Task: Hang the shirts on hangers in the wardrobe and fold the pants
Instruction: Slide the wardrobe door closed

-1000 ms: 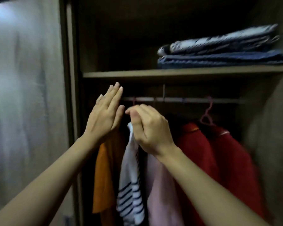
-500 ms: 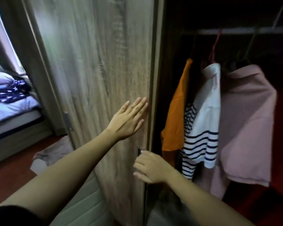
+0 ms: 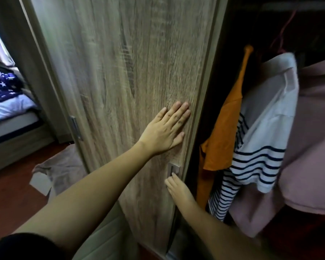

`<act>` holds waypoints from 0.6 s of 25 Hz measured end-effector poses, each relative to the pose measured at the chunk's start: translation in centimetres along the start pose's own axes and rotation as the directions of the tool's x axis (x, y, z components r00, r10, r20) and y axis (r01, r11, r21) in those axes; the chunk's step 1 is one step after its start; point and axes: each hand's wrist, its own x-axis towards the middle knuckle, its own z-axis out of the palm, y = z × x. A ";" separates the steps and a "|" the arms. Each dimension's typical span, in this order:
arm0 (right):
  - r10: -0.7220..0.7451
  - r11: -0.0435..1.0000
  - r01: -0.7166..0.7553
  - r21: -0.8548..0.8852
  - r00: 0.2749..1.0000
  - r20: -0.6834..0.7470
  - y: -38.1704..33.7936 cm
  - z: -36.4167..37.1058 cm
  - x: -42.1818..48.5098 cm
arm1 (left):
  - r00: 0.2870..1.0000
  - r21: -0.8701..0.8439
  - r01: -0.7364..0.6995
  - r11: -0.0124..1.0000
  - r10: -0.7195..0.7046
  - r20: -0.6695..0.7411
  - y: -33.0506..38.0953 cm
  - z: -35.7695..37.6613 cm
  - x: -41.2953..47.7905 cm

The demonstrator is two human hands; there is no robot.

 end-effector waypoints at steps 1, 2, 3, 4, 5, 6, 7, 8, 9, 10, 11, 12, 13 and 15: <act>0.020 1.000 -0.020 0.001 1.000 0.000 -0.2 -0.2 0.3 | 1.000 -0.010 0.002 1.000 -0.002 0.002 0.0 0.2 0.0; 0.033 0.999 -0.033 0.008 0.999 -0.018 -0.2 -0.4 0.5 | 1.000 -0.013 0.000 1.000 0.000 0.008 0.0 0.3 -0.1; 0.036 0.999 -0.035 0.030 0.999 -0.033 -0.1 -0.6 0.6 | 1.000 -0.012 -0.001 1.000 0.001 0.013 0.1 0.4 -0.1; 0.051 0.996 -0.049 0.079 0.998 -0.031 0.1 -0.7 0.8 | 1.000 -0.007 -0.003 1.000 0.003 0.014 0.2 0.4 -0.2; 0.069 0.990 -0.066 0.128 0.997 -0.023 0.4 -0.8 0.8 | 1.000 0.001 -0.005 1.000 0.005 0.012 0.4 0.3 -0.2; 0.081 0.986 -0.076 0.148 0.996 -0.023 0.5 -0.7 0.8 | 1.000 0.009 -0.008 1.000 0.008 0.012 0.5 0.3 -0.1; 0.087 0.986 -0.083 0.147 0.996 -0.025 0.5 -0.7 0.6 | 1.000 0.014 -0.016 1.000 0.015 0.018 0.6 0.1 -0.1; 0.093 0.986 -0.088 0.144 0.995 -0.028 0.5 -0.5 0.3 | 0.999 0.021 -0.030 0.999 0.030 0.027 0.9 -0.1 0.1; 0.095 0.986 -0.090 0.140 0.995 -0.024 0.4 -0.3 -0.1 | 0.998 0.040 -0.051 0.998 0.050 0.029 1.2 -0.3 0.4; 0.092 0.986 -0.089 0.144 0.995 -0.021 0.2 0.1 -0.7 | 0.997 0.071 -0.076 0.995 0.074 0.024 1.6 -0.5 0.7; 0.087 0.985 -0.083 0.150 0.996 -0.022 0.2 0.4 -1.3 | 0.995 0.105 -0.101 0.989 0.100 0.017 2.1 -0.6 1.0; 0.082 0.987 -0.078 0.144 0.996 -0.022 0.1 0.8 -2.1 | 0.993 0.125 -0.122 0.985 0.122 0.010 2.7 -0.8 1.4; 0.086 0.987 -0.082 0.137 0.996 -0.021 0.0 1.4 -3.1 | 0.990 0.128 -0.141 0.982 0.142 0.002 3.4 -0.8 1.9; 0.097 0.987 -0.093 0.129 0.995 -0.024 -0.4 2.4 -5.2 | 0.983 0.098 -0.177 0.979 0.181 -0.027 5.1 -0.8 2.9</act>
